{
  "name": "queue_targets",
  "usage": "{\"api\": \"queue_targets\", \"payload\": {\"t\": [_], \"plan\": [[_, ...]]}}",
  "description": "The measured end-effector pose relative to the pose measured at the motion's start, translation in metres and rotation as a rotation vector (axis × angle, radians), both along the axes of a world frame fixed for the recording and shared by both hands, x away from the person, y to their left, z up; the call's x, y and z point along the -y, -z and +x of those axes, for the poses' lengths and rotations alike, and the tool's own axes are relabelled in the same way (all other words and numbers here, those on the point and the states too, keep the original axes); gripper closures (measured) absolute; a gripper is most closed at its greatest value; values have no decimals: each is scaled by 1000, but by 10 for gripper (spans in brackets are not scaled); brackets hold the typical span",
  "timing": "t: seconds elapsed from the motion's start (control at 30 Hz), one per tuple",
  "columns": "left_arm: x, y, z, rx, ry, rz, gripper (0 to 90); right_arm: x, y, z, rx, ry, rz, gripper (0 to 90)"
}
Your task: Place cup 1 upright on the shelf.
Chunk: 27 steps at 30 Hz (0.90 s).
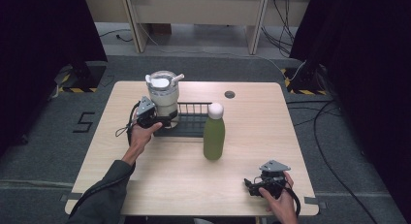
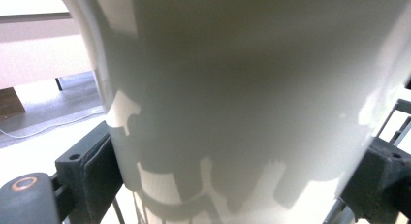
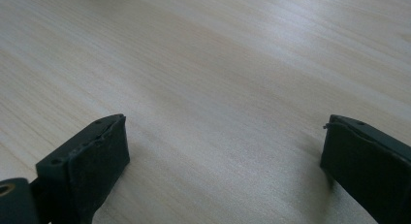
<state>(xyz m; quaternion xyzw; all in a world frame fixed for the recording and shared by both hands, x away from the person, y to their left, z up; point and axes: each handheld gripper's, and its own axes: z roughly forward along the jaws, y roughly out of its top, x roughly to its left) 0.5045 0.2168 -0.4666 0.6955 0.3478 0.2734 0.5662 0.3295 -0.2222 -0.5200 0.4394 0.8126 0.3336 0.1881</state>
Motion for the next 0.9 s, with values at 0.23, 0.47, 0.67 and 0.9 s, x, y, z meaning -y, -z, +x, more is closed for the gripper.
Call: {"api": "queue_targets", "payload": {"t": [0.23,0.47,0.67,0.9], "plan": [[-1,3,0,-3,15,-38,93,0,0,0,2,-3,-1,34],[-4,3,-1,-8,20,-15,91,0,0,0,3,-5,-2,35],[-3,3,-2,-9,18,-37,94,0,0,0,-1,1,1,34],[-7,2,-5,-12,16,-4,98,0,0,0,0,0,0,34]]}}
